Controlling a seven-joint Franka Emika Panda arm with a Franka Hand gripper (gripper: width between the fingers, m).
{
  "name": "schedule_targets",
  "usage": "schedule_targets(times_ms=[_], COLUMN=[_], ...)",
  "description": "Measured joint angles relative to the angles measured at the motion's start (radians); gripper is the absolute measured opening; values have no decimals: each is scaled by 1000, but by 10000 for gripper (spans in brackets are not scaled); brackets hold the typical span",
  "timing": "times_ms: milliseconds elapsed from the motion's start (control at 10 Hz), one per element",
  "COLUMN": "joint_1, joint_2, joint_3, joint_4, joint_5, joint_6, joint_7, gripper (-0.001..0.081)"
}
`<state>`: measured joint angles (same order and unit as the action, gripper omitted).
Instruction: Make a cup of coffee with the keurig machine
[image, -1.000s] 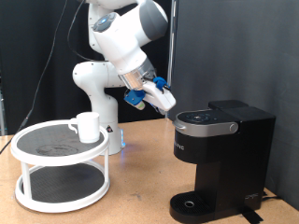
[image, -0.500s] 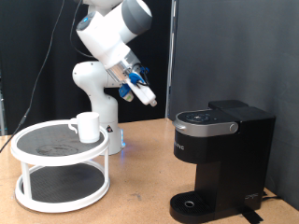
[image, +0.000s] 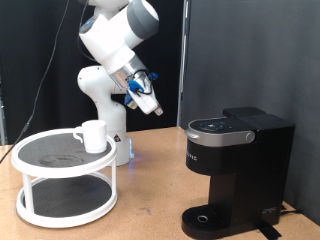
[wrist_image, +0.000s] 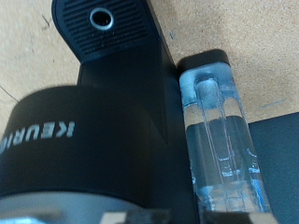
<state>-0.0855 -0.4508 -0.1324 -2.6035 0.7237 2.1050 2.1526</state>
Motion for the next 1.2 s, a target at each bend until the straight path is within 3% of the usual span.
schedule_targets(times_ms=[200, 700, 900, 1200], joint_1=[-28, -99, -108, -113], joint_2=[-62, -220, -274, -273], joint_3=[-4, -59, -65, -87], joint_4=[-54, -118, -151, -147], joint_5=[-40, -212, -202, -224], joint_6=[-20, -204, -194, -235], joint_7=[10, -63, -62, -75], gripper=[0, 0, 0, 0])
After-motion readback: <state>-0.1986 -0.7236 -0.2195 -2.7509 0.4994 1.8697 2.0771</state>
